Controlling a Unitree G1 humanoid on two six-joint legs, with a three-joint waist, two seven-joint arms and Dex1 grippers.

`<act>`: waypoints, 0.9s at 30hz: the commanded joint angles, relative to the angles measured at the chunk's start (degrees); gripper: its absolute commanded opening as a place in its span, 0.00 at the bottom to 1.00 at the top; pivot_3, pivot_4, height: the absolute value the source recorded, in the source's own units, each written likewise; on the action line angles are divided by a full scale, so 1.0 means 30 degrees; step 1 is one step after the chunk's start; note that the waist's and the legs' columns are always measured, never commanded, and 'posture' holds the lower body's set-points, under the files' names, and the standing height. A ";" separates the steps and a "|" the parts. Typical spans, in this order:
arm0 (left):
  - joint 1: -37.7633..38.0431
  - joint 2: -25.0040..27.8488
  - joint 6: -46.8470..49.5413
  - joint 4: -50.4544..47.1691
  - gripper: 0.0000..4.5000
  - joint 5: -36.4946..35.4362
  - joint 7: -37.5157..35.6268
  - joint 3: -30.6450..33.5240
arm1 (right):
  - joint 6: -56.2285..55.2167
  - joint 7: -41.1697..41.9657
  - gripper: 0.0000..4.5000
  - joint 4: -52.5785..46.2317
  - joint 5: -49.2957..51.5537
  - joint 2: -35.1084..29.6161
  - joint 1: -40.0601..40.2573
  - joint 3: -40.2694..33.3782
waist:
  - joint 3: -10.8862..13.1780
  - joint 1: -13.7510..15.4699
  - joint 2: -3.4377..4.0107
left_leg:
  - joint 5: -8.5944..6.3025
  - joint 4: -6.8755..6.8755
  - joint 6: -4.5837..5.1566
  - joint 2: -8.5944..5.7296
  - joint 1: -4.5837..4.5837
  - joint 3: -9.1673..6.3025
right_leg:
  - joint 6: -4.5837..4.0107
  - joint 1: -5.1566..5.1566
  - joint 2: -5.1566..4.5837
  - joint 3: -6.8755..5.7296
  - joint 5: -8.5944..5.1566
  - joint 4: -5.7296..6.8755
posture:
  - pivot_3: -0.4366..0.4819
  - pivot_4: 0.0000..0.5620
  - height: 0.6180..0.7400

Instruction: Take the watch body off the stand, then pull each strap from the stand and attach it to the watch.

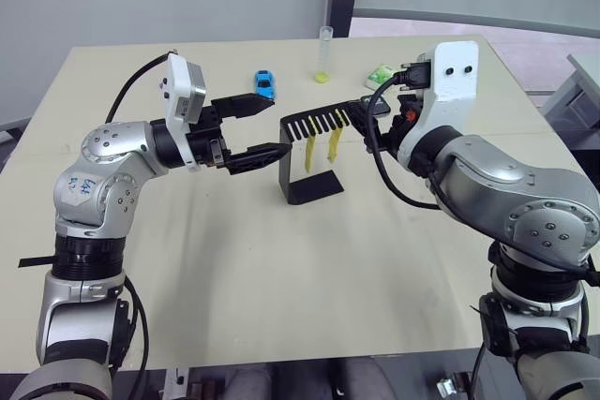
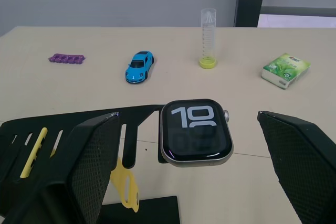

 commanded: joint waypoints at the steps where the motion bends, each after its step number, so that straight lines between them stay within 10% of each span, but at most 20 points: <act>1: -0.0178 0.0093 -0.0290 -0.0502 1.00 -0.0039 0.0122 0.0567 | -0.0051 0.0500 0.99 -0.0247 -0.0416 0.0080 -0.0437 -0.0619 | 0.0000 0.0001 0.0000 | 0.0000 0.0002 0.0000 0.0000 0.0000 0.0000 | 0.0000 0.0000 0.0000 0.0001 0.0000 0.0000 | 0.48 0.27 1.00; 27: -0.0090 0.0137 -0.0529 -0.0553 1.00 -0.0011 0.0222 0.0681 | 0.0593 0.2769 0.87 0.0180 -0.3334 0.1181 -0.0471 -0.0996 | 0.0002 -0.0008 0.0003 | 0.0000 -0.0007 0.0000 -0.0002 -0.0001 0.0002 | -0.0001 -0.0022 -0.0002 -0.0004 0.0000 0.0105 | 0.48 0.27 1.00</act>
